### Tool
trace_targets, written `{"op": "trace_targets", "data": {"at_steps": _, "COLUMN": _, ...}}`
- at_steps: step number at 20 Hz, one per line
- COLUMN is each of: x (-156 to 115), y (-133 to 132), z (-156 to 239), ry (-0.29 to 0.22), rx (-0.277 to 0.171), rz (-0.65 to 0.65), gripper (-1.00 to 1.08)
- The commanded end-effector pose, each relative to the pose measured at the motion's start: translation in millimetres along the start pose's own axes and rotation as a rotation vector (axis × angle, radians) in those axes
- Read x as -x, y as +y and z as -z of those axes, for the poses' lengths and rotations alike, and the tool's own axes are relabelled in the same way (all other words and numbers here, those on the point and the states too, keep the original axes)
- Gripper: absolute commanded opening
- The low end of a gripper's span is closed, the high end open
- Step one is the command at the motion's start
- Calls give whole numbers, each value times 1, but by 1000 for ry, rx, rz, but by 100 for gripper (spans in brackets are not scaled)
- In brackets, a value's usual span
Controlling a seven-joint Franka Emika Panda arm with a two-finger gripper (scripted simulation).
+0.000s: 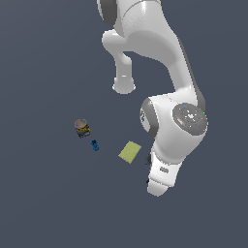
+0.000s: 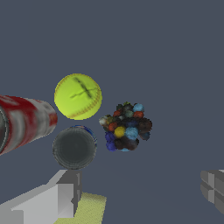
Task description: Pick up a designated object from a clutter of objects.
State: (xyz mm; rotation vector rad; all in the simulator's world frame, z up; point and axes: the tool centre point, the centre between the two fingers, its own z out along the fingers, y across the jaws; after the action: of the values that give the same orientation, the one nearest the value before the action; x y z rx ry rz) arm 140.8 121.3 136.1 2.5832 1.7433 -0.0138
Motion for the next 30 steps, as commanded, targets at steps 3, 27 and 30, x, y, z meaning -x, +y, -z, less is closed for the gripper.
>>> {"op": "trace_targets", "data": {"at_steps": 3, "x": -14, "y": 0, "z": -23, "ry": 11, "rx": -7, "rz": 98, "gripper": 100}}
{"op": "trace_targets", "data": {"at_steps": 27, "x": -27, "y": -4, "z": -92, "ry": 22, "rx": -14, "rz": 181, "gripper": 100}}
{"op": "trace_targets", "data": {"at_steps": 30, "x": -27, "y": -3, "z": -95, "ry": 22, "rx": -14, "rz": 181, "gripper": 100}}
